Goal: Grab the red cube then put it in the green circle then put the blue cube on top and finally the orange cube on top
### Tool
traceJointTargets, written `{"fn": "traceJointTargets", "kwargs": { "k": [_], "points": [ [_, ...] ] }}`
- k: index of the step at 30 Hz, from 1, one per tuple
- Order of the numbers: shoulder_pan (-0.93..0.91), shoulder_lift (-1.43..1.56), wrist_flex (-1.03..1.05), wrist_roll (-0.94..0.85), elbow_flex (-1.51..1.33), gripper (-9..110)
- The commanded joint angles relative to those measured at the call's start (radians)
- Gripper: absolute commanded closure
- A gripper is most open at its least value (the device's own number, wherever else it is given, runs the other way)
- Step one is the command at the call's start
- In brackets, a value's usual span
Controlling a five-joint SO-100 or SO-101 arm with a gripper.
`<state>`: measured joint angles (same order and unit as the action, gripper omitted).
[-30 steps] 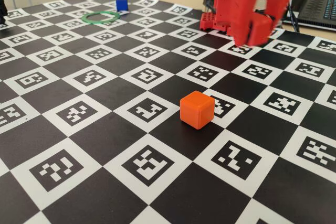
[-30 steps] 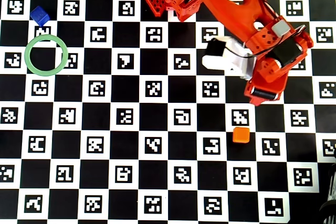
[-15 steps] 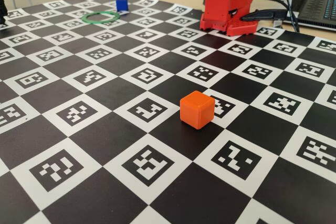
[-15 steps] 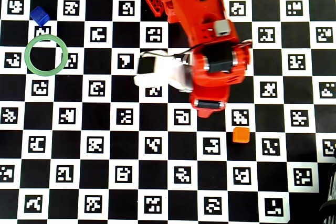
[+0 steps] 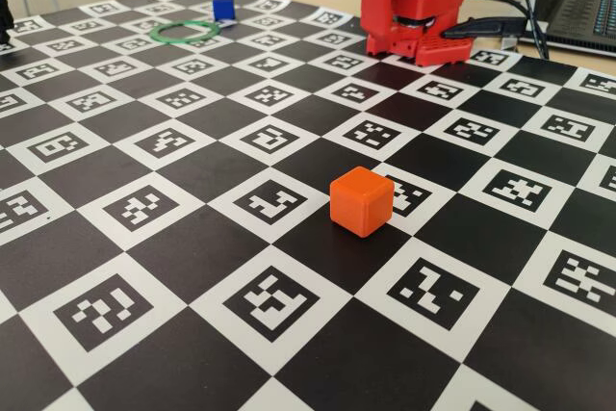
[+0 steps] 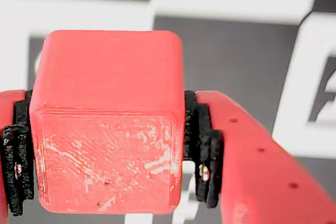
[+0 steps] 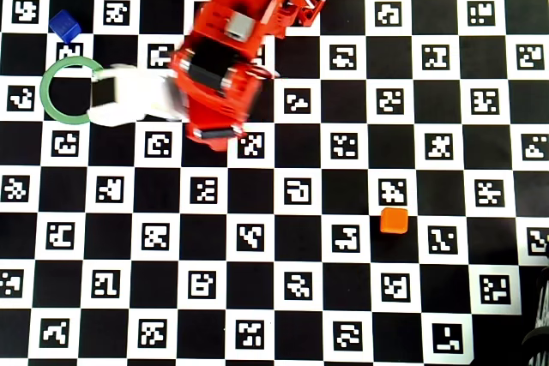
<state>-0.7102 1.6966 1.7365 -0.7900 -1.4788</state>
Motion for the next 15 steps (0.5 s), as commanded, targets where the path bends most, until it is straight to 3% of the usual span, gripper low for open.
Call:
{"fn": "traceJointTargets", "kwargs": {
  "k": [1,15],
  "points": [
    [-0.164,-0.067,0.104,-0.14,0.189,98],
    [-0.425,-0.463,0.104,-0.463,0.598,98]
  ]
}}
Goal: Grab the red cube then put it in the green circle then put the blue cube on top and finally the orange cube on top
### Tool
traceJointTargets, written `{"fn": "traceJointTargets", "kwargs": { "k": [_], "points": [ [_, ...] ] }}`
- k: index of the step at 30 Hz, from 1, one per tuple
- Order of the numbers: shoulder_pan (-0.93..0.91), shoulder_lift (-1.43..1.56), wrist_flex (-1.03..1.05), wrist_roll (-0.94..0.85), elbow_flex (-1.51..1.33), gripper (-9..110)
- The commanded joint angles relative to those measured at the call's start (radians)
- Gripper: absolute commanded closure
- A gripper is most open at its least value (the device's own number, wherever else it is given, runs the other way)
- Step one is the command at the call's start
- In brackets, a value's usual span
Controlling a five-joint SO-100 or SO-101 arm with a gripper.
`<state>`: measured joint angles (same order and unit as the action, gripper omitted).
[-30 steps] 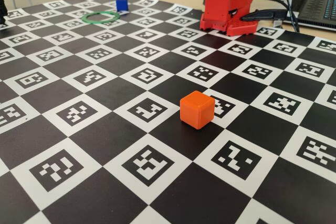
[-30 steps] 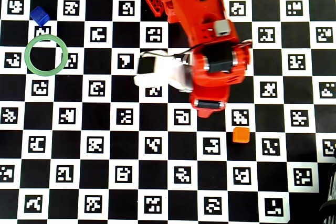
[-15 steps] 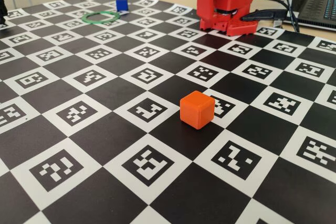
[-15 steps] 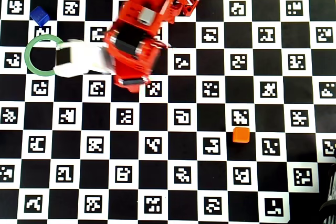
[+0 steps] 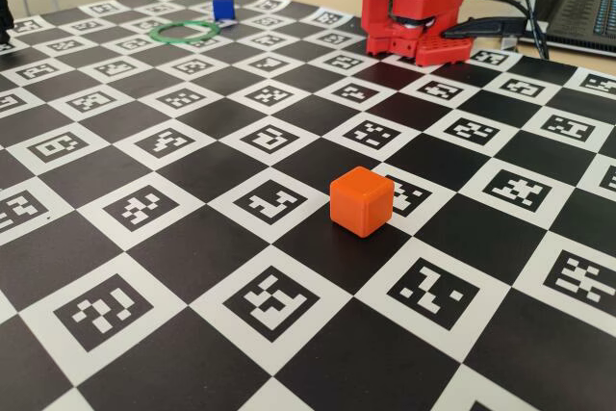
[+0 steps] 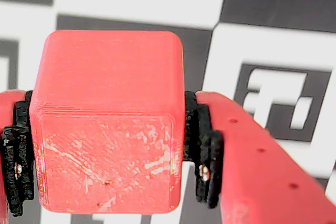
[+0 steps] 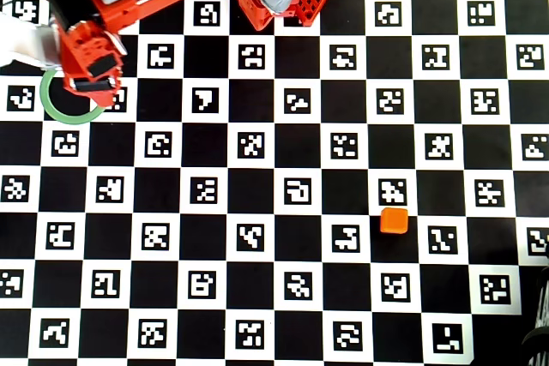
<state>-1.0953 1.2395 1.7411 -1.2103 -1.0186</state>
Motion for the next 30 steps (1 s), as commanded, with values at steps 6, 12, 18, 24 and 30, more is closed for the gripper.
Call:
{"fn": "traceJointTargets", "kwargs": {
  "k": [6,12,18,24,30],
  "points": [
    [-0.078,-0.147,0.1,-0.077,0.244,98],
    [-0.078,-0.224,0.077,-0.074,0.275,98],
    [-0.08,-0.259,0.028,-0.071,0.264,98],
    [-0.091,-0.307,-0.015,-0.071,0.287,98],
    [-0.101,-0.362,-0.02,-0.08,0.325,98]
  ]
}}
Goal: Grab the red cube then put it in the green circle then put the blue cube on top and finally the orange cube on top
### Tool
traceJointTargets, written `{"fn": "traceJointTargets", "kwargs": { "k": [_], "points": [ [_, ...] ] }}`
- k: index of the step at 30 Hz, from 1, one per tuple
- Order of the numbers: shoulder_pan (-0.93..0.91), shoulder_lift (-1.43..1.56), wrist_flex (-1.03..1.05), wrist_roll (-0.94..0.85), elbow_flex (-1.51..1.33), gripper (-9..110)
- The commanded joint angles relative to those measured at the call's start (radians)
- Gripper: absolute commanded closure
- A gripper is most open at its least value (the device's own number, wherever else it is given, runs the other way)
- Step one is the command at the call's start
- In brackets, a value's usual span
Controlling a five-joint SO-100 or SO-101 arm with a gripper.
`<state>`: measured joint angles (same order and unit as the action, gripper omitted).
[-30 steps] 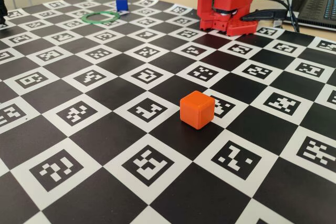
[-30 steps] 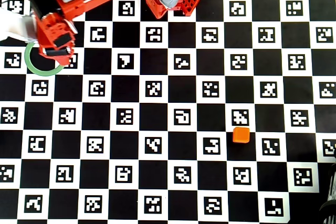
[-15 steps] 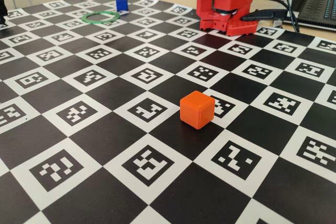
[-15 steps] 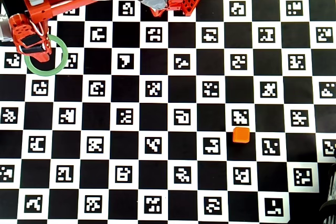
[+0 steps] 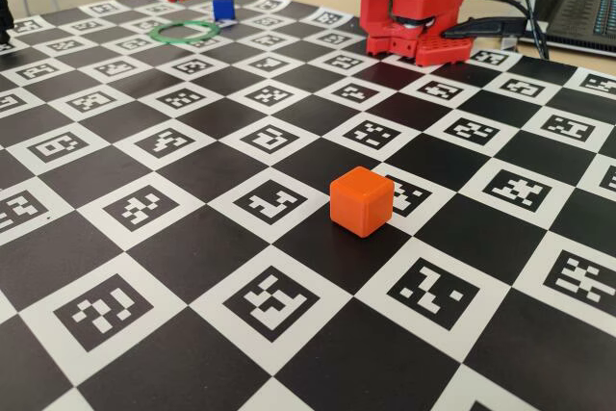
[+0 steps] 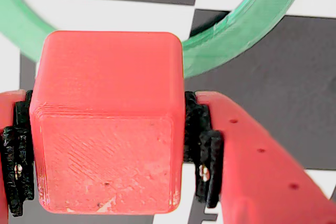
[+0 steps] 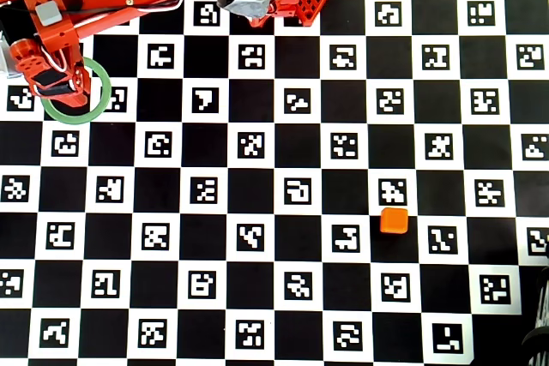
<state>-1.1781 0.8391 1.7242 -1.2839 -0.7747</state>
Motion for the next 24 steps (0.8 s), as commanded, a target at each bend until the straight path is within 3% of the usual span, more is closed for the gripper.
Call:
{"fn": "traceJointTargets", "kwargs": {
  "k": [1,24],
  "points": [
    [-0.02,0.035,-0.003,-0.006,0.083,98],
    [-0.034,0.086,-0.138,0.057,-0.057,98]
  ]
}}
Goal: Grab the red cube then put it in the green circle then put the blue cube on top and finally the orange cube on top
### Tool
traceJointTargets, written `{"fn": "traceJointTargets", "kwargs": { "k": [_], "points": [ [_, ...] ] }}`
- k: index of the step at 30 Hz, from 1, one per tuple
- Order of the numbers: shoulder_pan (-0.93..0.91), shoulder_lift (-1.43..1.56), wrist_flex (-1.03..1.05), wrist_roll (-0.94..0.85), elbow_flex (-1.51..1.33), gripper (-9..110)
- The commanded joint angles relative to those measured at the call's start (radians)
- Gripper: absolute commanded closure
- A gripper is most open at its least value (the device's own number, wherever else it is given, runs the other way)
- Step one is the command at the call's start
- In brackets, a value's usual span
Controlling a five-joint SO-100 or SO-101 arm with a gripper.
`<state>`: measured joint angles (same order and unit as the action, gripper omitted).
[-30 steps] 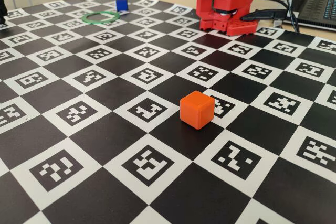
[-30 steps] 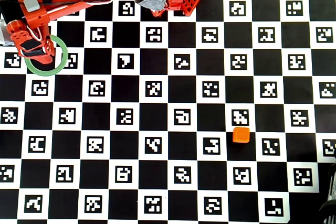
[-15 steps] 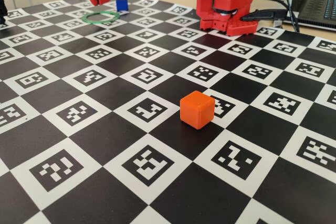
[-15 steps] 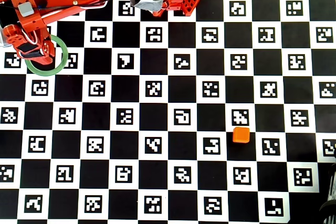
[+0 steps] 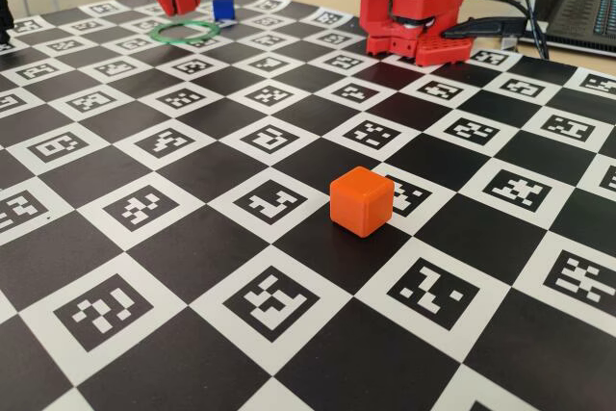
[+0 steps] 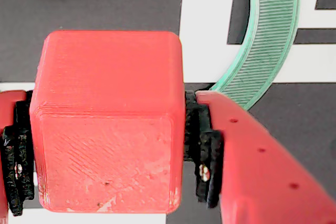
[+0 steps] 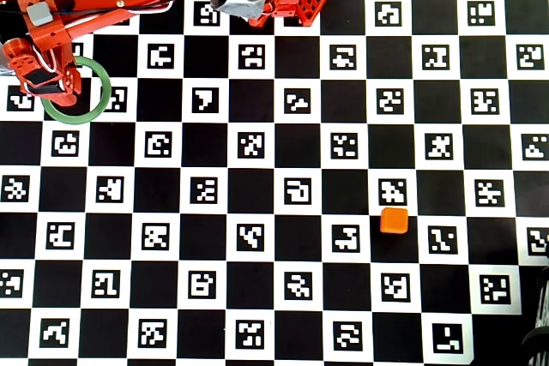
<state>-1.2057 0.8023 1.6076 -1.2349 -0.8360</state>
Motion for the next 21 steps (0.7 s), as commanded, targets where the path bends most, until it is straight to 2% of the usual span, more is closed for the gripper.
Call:
{"fn": "traceJointTargets", "kwargs": {
  "k": [1,21],
  "points": [
    [-0.005,0.127,-0.029,0.012,-0.005,98],
    [-0.002,0.216,-0.107,0.072,-0.089,98]
  ]
}}
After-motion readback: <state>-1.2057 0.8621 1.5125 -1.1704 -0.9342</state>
